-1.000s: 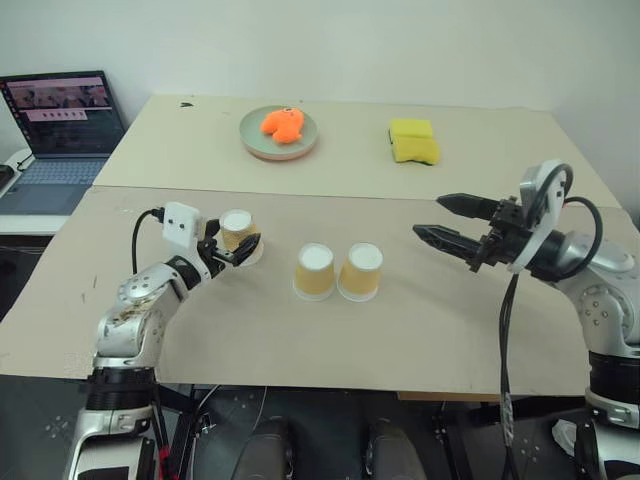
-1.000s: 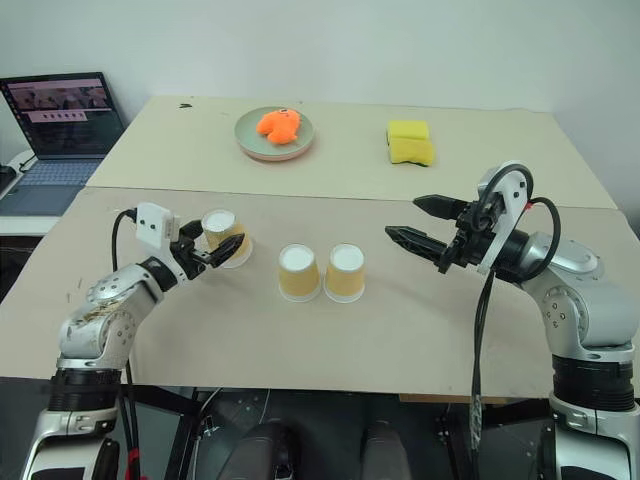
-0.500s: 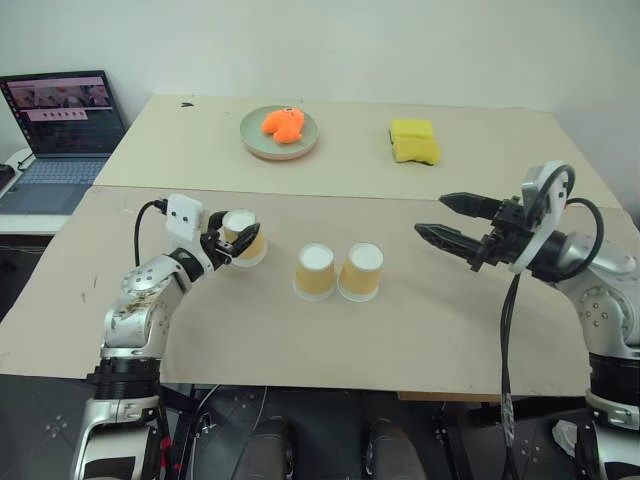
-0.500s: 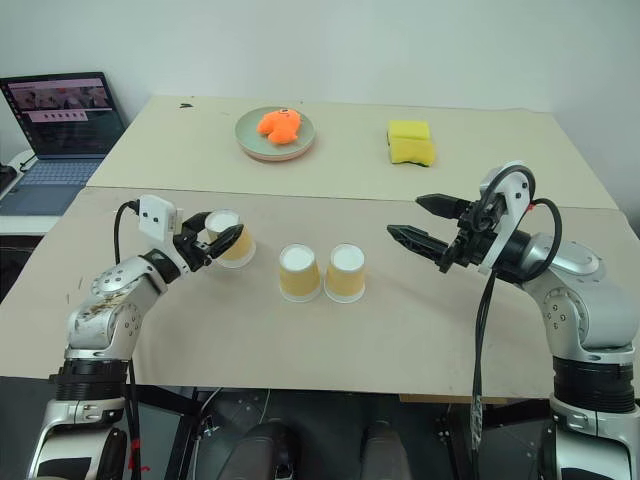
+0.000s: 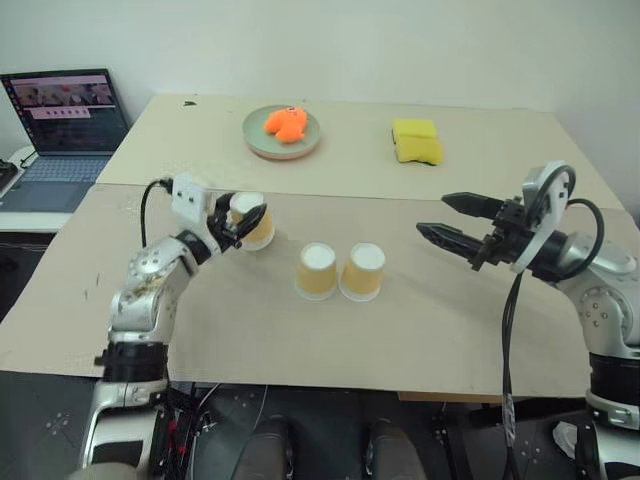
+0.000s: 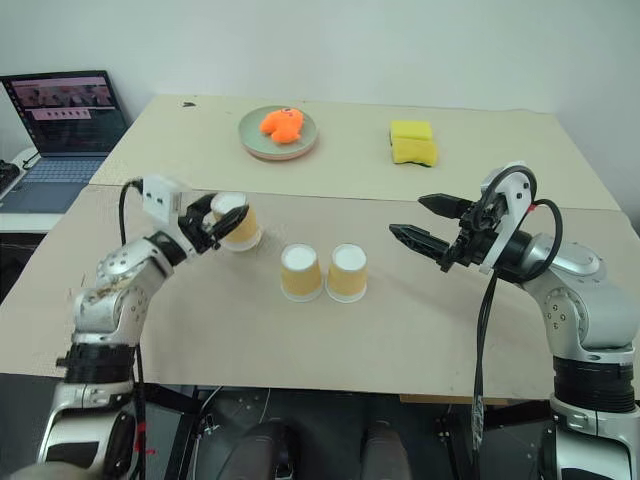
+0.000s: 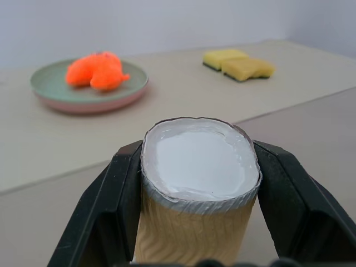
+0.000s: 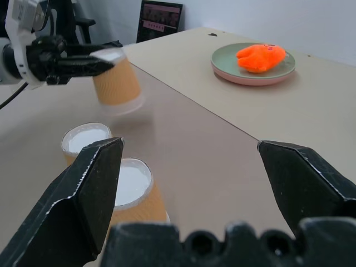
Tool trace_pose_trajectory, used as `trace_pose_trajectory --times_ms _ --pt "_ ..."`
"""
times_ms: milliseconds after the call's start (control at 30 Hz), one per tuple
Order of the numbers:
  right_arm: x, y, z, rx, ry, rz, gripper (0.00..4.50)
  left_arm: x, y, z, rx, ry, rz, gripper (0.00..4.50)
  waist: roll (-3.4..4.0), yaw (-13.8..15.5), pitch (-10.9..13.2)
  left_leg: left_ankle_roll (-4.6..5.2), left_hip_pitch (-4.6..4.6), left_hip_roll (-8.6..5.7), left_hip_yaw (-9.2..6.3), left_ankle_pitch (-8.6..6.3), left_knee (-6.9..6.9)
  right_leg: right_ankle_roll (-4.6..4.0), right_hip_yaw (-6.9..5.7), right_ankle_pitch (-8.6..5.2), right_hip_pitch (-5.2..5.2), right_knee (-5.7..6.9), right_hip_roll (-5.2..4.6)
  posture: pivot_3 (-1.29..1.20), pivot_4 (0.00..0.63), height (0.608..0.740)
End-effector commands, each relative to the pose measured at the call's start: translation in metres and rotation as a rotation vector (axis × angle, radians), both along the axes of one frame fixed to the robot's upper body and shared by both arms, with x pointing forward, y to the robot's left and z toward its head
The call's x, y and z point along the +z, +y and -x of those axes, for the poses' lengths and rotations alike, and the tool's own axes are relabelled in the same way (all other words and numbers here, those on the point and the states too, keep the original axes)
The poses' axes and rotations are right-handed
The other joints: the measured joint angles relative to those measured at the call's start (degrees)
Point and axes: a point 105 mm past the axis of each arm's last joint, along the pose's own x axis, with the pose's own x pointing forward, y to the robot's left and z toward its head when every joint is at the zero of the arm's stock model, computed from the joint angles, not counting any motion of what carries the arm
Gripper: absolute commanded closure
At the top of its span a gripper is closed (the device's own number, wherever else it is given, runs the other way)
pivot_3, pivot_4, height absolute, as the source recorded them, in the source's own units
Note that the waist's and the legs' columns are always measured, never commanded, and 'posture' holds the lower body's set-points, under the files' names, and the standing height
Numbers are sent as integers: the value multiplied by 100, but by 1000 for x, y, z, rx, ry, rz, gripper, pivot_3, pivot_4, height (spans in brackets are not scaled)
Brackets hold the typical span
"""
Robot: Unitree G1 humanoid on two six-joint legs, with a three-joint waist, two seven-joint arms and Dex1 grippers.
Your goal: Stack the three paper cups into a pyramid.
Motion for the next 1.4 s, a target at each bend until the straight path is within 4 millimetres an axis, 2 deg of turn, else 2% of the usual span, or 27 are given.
trace_pose_trajectory --times_ms 33,133,333,600,967,1033,1067,1133,1300,1400 --pt "10 -3 16 42 -8 29 0 44 -49 19 -279 -108 -46 2038 -1 6 1 -5 -3 -2 0 3 0 0 0 0 -2 -2 0 0 150 673" --pt "-4 -5 31 85 66 81 0 48 -74 37 -485 -98 -106 2038 -1 0 1 -4 -9 -1 -1 2 -1 3 -6 -2 -1 -5 0 0 150 673" --pt "-15 -8 48 91 95 128 0 42 -93 67 -795 -12 -142 2038 -3 -88 3 1 -6 4 7 0 1 5 7 -2 -8 -5 2 0 150 673" --pt "-22 -8 65 87 121 143 0 30 -102 57 -854 41 -183 2038 -3 -23 3 16 4 1 1 -8 1 6 7 1 2 -5 2 0 150 673" --pt "-22 -12 65 40 109 134 0 24 -108 47 -840 37 -203 2038 -5 -18 5 15 1 0 1 -8 2 7 7 0 2 -8 2 0 150 673" --pt "-22 -14 62 26 107 131 0 29 -106 47 -861 57 -148 1033 -5 -17 5 16 1 0 1 -7 2 7 7 0 2 -8 2 0 150 673" --pt "-22 -14 61 25 105 128 0 33 -105 47 -867 68 -125 847 -5 -18 5 16 1 0 1 -7 2 7 7 0 2 -8 2 0 150 673" --pt "-22 -14 60 24 104 127 0 35 -104 44 -834 47 -141 42 -5 -19 5 16 1 0 1 -7 2 7 7 0 1 -8 2 0 150 673" --pt "-21 -14 55 25 103 119 0 44 -101 47 -805 -9 -164 42 -5 -17 5 15 1 -1 1 -7 2 7 7 0 2 -9 2 0 150 673" --pt "-20 -14 53 32 101 116 0 65 -93 57 -825 -41 -108 42 -5 -19 5 15 1 0 1 -7 2 7 8 0 1 -8 2 0 150 673"
